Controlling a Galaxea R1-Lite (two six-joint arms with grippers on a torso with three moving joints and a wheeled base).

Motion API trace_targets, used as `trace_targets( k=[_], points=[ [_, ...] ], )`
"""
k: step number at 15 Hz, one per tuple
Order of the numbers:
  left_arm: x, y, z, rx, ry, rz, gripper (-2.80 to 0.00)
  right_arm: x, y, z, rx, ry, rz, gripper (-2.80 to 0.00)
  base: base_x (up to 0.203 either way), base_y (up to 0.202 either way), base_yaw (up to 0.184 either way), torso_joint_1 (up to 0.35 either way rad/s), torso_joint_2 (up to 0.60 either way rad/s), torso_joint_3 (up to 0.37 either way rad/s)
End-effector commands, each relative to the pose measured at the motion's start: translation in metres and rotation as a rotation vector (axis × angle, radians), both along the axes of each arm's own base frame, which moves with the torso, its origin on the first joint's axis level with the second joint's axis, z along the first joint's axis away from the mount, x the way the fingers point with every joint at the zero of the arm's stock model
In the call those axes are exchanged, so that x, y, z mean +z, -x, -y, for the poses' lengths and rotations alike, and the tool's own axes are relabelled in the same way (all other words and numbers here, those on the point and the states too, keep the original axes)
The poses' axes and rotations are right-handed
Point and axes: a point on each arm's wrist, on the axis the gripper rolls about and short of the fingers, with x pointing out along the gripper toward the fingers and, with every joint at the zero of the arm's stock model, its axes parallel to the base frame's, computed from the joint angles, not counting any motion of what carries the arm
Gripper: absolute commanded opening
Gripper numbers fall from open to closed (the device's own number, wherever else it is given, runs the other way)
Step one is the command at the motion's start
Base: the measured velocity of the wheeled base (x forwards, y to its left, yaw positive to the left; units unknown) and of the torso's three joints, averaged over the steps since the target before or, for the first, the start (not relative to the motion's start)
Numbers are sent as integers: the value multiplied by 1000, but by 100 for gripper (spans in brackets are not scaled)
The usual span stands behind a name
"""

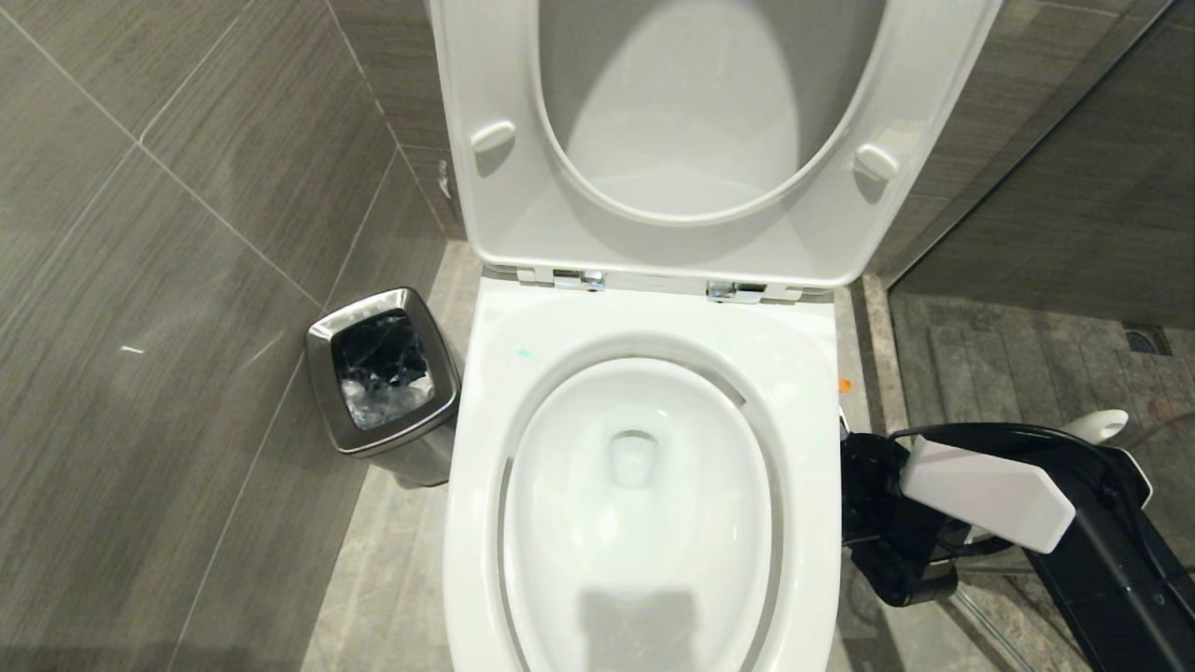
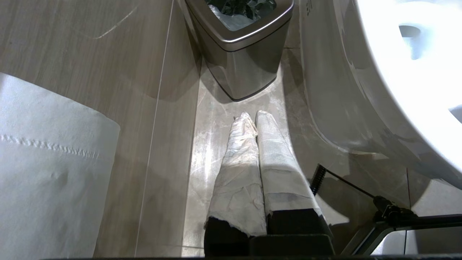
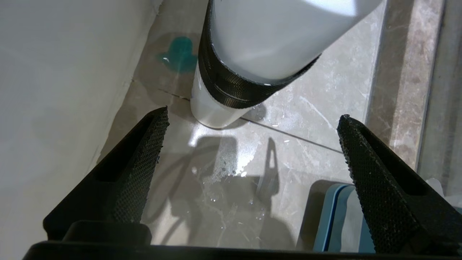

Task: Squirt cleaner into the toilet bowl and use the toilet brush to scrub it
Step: Pour in the cleaning agent

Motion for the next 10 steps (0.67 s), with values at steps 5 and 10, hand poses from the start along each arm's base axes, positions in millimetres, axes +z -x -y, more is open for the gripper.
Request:
trace_targets(
  k=[5, 10],
  points=[
    [0, 0, 0, 1, 0, -1, -280, -5, -13, 1, -12, 5, -1, 0, 0, 0, 0, 0, 0, 0],
    [0, 0, 0, 1, 0, 1, -280, 0, -17, 1, -11, -35, 30, 0, 0, 0, 0, 0, 0, 0]
  ],
)
